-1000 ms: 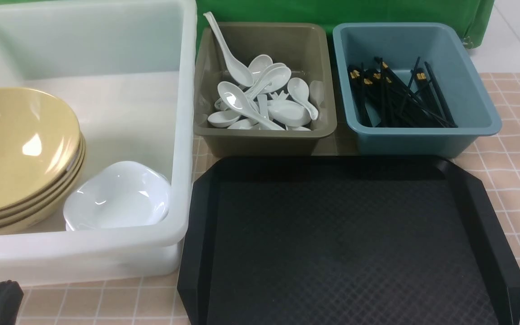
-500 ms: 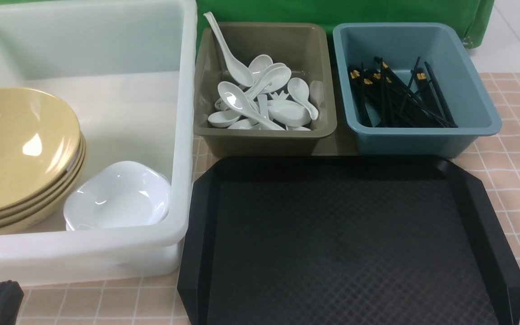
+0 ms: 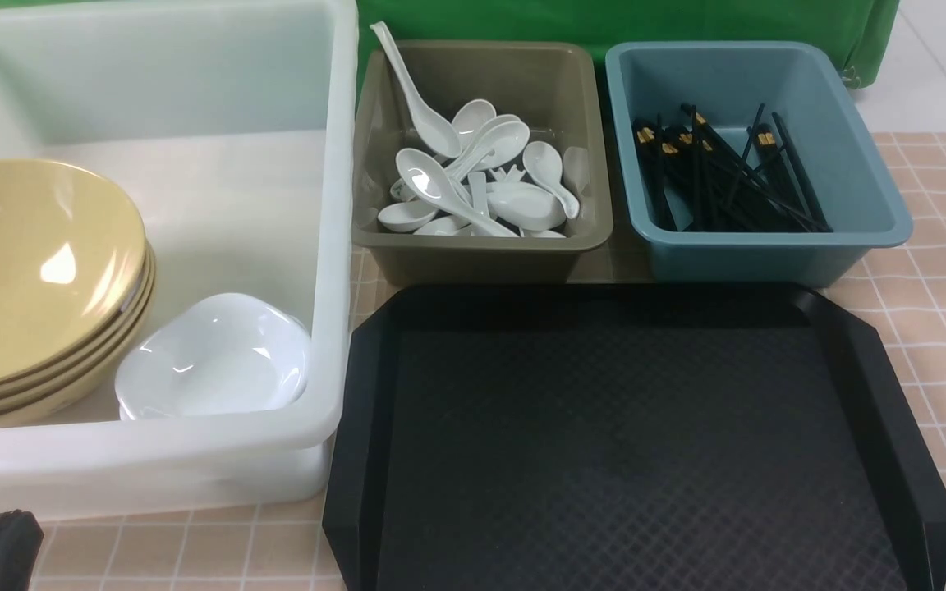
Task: On brown table put chopsticks spoon bowls plates into blue grey white boxes.
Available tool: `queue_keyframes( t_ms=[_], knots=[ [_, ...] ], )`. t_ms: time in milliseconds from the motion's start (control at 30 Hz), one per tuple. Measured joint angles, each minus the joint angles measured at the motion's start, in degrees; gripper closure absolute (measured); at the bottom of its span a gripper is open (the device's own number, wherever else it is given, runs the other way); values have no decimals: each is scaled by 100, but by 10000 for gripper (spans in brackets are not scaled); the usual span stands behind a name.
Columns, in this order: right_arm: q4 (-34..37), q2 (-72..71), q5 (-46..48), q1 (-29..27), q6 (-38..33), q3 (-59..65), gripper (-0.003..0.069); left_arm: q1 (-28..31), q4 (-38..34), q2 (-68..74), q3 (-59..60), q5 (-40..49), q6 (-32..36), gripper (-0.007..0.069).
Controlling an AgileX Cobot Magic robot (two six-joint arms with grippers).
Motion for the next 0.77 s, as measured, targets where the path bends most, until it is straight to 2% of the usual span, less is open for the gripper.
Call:
queue_keyframes(
  t_ms=[767],
  knots=[
    [0, 0, 0, 0, 0, 0, 517, 0, 0, 0, 0, 0, 0, 601]
  ],
)
